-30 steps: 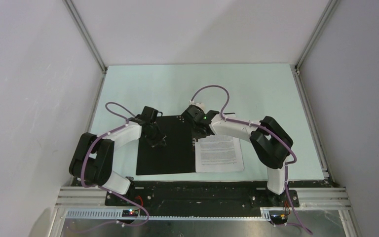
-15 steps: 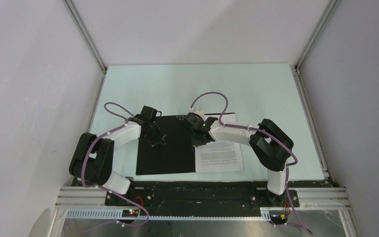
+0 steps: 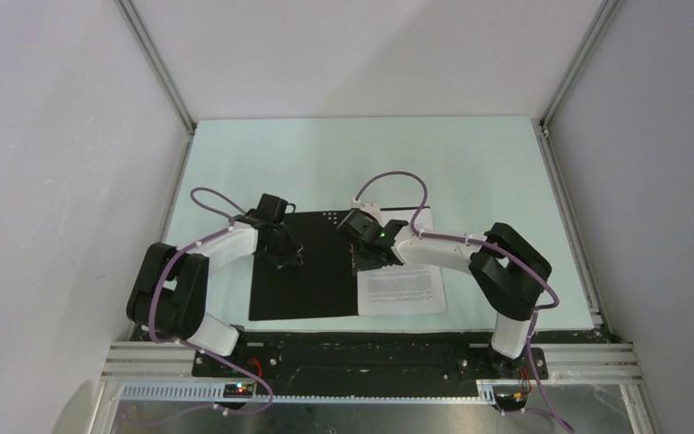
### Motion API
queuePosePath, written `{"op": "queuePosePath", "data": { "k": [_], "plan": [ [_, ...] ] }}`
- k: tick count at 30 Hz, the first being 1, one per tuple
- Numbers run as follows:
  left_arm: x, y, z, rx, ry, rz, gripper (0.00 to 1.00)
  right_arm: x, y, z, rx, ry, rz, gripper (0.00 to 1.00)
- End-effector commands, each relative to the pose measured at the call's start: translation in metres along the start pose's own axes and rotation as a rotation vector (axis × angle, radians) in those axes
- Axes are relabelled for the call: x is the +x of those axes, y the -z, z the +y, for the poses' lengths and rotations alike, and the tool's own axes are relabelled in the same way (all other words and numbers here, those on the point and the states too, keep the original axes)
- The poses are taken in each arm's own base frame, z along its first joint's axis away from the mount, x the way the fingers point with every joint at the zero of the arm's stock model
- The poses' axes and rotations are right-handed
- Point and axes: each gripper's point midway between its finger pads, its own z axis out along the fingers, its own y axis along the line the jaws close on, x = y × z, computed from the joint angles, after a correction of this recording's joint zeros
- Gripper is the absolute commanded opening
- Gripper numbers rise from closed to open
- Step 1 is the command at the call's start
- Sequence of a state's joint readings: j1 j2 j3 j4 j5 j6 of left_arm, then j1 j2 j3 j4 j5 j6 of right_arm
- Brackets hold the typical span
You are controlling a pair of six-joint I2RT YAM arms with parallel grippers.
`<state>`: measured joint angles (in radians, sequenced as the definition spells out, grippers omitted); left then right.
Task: Put the files into the folder
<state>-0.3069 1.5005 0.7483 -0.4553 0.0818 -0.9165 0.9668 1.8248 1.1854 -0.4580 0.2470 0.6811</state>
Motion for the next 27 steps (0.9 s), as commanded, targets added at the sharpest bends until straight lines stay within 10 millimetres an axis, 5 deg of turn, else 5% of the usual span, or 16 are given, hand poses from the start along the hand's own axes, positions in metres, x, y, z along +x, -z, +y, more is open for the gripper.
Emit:
{"op": "queuePosePath", "data": {
  "k": [1, 14, 27],
  "plan": [
    [-0.01, -0.004, 0.011, -0.05, -0.003, -0.04, 0.0, -0.023, 0.027, 0.01, -0.056, -0.027, -0.087, 0.17],
    [-0.019, 0.014, -0.018, 0.06, -0.08, -0.05, 0.01, -0.046, 0.072, 0.009, -0.079, -0.039, -0.187, 0.32],
    [-0.031, 0.038, -0.05, 0.134, -0.185, -0.09, 0.14, -0.083, 0.05, 0.023, 0.058, 0.084, -0.16, 0.39]
  ]
}}
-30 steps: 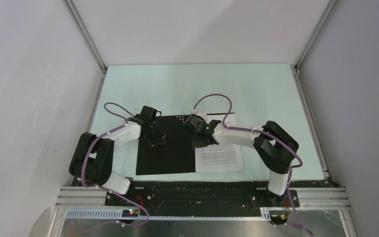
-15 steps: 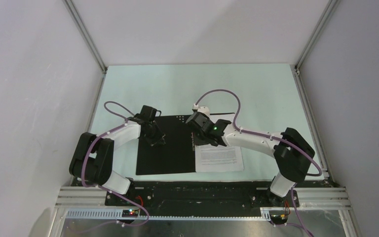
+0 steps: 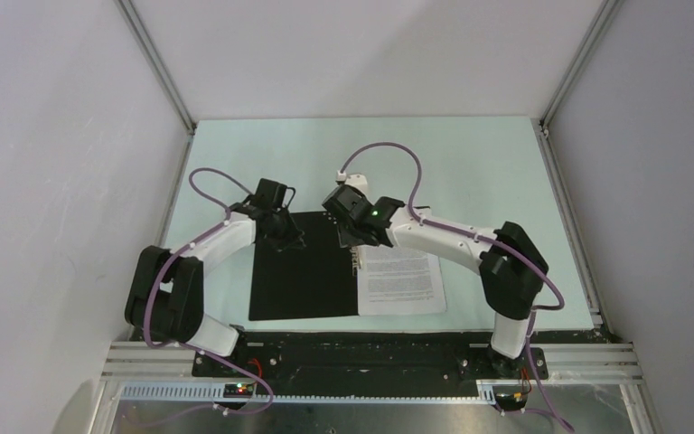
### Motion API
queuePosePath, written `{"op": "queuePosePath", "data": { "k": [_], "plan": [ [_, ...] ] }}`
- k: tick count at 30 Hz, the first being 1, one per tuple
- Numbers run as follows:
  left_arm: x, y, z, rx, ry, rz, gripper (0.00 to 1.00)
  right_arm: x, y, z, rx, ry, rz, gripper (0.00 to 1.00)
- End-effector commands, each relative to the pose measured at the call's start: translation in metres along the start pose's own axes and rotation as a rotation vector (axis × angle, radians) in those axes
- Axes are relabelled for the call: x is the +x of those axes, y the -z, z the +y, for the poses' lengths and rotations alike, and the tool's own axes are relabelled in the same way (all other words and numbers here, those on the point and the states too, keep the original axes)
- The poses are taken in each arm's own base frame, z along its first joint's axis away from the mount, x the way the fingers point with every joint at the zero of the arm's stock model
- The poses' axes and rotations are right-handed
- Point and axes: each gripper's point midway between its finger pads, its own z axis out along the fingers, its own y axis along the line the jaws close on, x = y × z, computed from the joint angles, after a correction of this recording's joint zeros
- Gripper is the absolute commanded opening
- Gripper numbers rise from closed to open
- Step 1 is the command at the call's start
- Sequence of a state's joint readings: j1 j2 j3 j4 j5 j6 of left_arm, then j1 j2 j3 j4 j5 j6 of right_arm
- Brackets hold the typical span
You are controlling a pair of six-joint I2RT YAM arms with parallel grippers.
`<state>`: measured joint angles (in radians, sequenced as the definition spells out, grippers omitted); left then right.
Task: Put the files into the folder
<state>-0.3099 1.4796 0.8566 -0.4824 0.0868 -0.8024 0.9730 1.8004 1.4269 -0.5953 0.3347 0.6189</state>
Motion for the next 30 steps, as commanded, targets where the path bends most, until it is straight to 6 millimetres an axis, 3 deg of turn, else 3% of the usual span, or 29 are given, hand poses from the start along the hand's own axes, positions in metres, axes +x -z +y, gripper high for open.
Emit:
{"op": "queuePosePath", "data": {
  "k": [1, 10, 18, 23, 30],
  "plan": [
    [-0.012, 0.014, -0.021, 0.056, -0.062, -0.031, 0.15, -0.008, -0.005, -0.005, 0.08, 0.071, 0.008, 0.38],
    [-0.023, 0.006, -0.033, 0.057, -0.078, -0.022, 0.26, 0.007, -0.013, 0.002, 0.085, 0.128, 0.044, 0.34],
    [-0.031, -0.002, -0.047, 0.069, -0.092, -0.007, 0.28, 0.017, -0.016, 0.002, 0.095, 0.147, 0.065, 0.28],
    [-0.024, -0.009, -0.054, 0.072, -0.117, 0.024, 0.28, 0.025, -0.017, -0.001, 0.095, 0.142, 0.078, 0.18],
    [-0.003, -0.018, -0.08, 0.114, -0.197, 0.097, 0.27, 0.04, -0.019, -0.009, 0.093, 0.129, 0.106, 0.07]
  ]
}}
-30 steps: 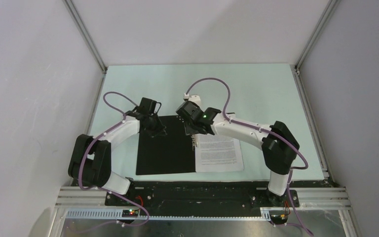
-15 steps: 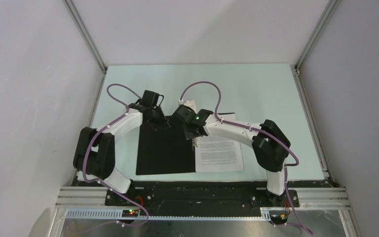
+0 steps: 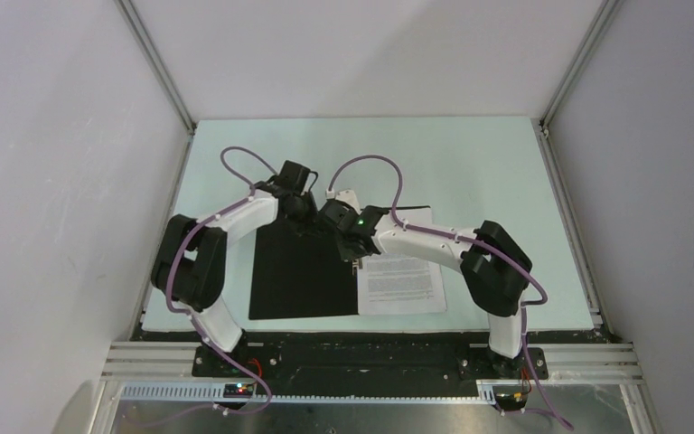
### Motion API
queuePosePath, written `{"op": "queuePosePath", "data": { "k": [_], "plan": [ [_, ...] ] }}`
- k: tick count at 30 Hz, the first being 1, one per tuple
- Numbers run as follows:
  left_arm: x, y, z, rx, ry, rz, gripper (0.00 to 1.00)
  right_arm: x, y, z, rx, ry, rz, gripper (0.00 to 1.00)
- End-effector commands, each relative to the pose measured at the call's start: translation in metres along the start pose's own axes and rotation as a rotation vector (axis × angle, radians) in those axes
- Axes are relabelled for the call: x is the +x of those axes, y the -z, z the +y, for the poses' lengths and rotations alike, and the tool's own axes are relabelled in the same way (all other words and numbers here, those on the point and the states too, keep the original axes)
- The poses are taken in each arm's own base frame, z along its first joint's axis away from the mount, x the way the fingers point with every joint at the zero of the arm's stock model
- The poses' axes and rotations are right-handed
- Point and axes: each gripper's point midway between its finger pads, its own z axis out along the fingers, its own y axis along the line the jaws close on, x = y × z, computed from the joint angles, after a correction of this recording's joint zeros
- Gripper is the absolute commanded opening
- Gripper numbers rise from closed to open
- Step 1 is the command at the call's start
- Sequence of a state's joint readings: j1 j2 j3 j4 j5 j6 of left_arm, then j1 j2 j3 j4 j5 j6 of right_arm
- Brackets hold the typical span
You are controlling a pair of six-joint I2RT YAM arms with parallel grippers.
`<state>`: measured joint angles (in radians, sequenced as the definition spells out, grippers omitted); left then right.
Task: Put the files into the folder
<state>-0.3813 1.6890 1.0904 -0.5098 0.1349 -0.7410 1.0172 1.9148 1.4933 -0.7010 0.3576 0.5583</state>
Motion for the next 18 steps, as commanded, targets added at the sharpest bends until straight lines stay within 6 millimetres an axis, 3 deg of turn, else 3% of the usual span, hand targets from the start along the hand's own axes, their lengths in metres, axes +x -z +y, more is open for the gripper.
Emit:
{"op": "queuePosePath", "data": {
  "k": [1, 5, 18],
  "plan": [
    [0.006, -0.003, -0.029, 0.066, -0.079, 0.042, 0.27, 0.008, -0.002, -0.006, 0.006, -0.025, 0.0, 0.04],
    [0.019, -0.01, -0.044, 0.087, -0.108, 0.084, 0.27, 0.022, -0.007, -0.011, 0.009, -0.031, 0.028, 0.0],
    [0.035, -0.031, -0.074, 0.113, -0.125, 0.154, 0.25, 0.057, -0.022, -0.04, 0.035, -0.044, 0.079, 0.0]
  ]
}}
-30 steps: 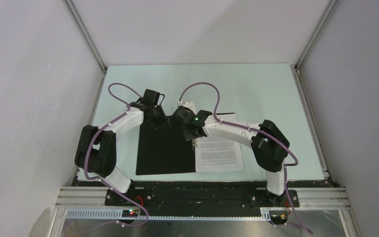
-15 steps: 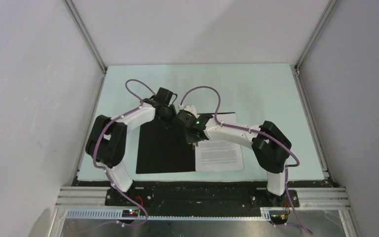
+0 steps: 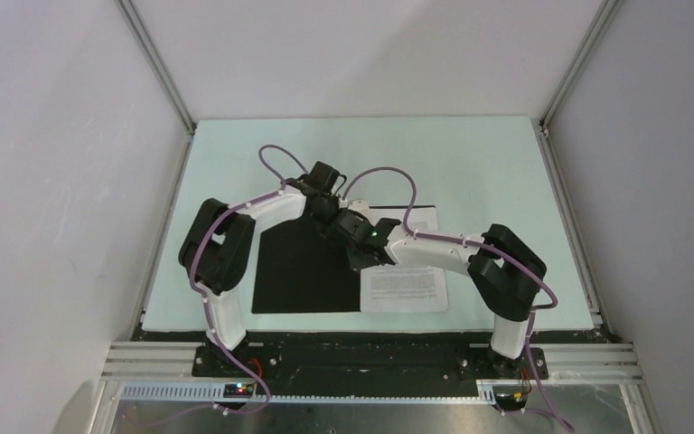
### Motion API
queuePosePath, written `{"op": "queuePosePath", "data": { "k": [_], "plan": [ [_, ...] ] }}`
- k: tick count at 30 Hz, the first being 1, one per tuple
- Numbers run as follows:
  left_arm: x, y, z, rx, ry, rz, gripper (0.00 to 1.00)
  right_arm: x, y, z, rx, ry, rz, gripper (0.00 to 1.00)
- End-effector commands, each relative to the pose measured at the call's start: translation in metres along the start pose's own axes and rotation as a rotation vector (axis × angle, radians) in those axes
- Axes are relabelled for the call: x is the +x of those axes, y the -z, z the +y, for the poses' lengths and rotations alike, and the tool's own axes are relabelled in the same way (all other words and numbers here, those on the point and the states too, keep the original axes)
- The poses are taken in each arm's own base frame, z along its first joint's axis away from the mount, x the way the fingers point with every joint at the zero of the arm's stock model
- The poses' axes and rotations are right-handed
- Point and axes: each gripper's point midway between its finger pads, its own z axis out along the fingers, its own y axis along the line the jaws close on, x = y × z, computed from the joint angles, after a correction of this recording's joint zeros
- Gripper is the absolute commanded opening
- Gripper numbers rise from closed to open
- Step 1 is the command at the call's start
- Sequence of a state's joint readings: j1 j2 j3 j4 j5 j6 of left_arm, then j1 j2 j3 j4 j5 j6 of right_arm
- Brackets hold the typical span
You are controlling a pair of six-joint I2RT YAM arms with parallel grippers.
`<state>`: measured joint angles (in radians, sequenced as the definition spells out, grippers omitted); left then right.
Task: Put the files into the folder
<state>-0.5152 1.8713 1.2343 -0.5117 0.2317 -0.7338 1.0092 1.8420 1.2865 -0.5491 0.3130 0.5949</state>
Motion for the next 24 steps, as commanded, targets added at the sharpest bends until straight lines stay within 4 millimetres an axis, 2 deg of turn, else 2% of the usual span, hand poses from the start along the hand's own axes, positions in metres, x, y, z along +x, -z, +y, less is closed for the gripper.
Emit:
{"op": "queuePosePath", "data": {
  "k": [1, 9, 15, 24],
  "plan": [
    [-0.003, -0.001, -0.021, 0.04, -0.009, 0.006, 0.25, 0.028, -0.01, -0.037, 0.08, 0.002, 0.073, 0.0],
    [0.002, -0.01, -0.032, 0.046, -0.023, 0.022, 0.23, 0.042, -0.018, -0.05, 0.066, -0.008, 0.088, 0.0],
    [-0.003, -0.003, -0.047, 0.095, -0.054, 0.001, 0.23, 0.054, -0.028, -0.053, 0.048, -0.018, 0.108, 0.0],
    [0.01, -0.017, -0.048, 0.114, -0.07, 0.041, 0.22, 0.059, -0.033, -0.068, 0.068, -0.034, 0.124, 0.0]
  ]
}}
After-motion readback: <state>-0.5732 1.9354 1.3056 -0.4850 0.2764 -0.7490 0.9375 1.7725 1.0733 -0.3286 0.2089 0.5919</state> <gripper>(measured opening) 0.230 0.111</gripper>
